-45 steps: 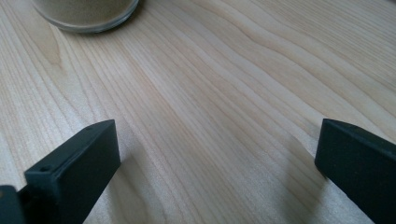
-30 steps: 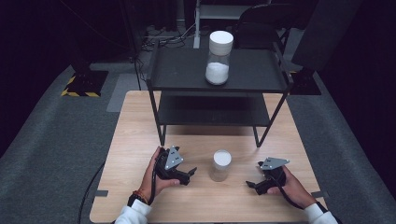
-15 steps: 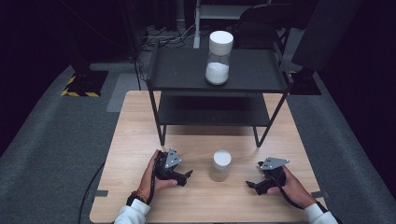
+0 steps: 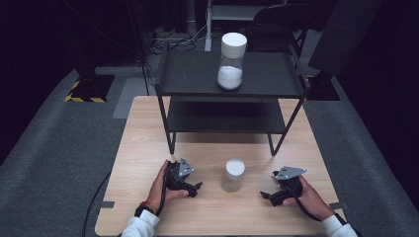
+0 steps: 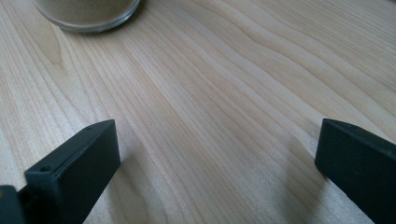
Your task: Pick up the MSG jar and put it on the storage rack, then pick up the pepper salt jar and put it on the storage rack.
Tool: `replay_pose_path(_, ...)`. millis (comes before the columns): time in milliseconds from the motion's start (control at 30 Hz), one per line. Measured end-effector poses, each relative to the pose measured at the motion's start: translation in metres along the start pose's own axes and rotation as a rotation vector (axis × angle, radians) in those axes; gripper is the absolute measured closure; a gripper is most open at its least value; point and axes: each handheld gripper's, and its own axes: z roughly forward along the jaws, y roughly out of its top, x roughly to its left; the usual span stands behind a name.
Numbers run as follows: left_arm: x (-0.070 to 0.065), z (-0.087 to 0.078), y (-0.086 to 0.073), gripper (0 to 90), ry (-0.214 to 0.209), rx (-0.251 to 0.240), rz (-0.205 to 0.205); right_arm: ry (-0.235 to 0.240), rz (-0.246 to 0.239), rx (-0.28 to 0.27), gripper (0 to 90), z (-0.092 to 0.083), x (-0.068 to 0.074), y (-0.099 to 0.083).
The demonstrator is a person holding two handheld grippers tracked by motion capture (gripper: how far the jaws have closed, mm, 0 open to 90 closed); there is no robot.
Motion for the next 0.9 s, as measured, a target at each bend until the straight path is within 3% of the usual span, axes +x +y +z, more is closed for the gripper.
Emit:
replay_pose_path(200, 0.000, 0.003, 0.003, 1.7, -0.002, 0.021, -0.006, 0.001, -0.001, 0.000, 0.0, 0.000, 0.000, 0.000)
replay_pose_path(333, 0.011, 0.006, 0.002, 2.3, -0.067, 0.030, -0.043, 0.002, -0.001, 0.000, 0.0, 0.000, 0.000, 0.000)
replay_pose_path(400, 0.014, 0.006, 0.002, 1.8, -0.076, 0.030, -0.034, 0.003, -0.003, 0.000, 0.0, 0.000, 0.000, 0.000)
replay_pose_path(900, 0.013, 0.005, 0.002, 1.7, -0.074, 0.029, -0.038, 0.003, -0.004, 0.001, 0.0, 0.000, 0.000, 0.000)
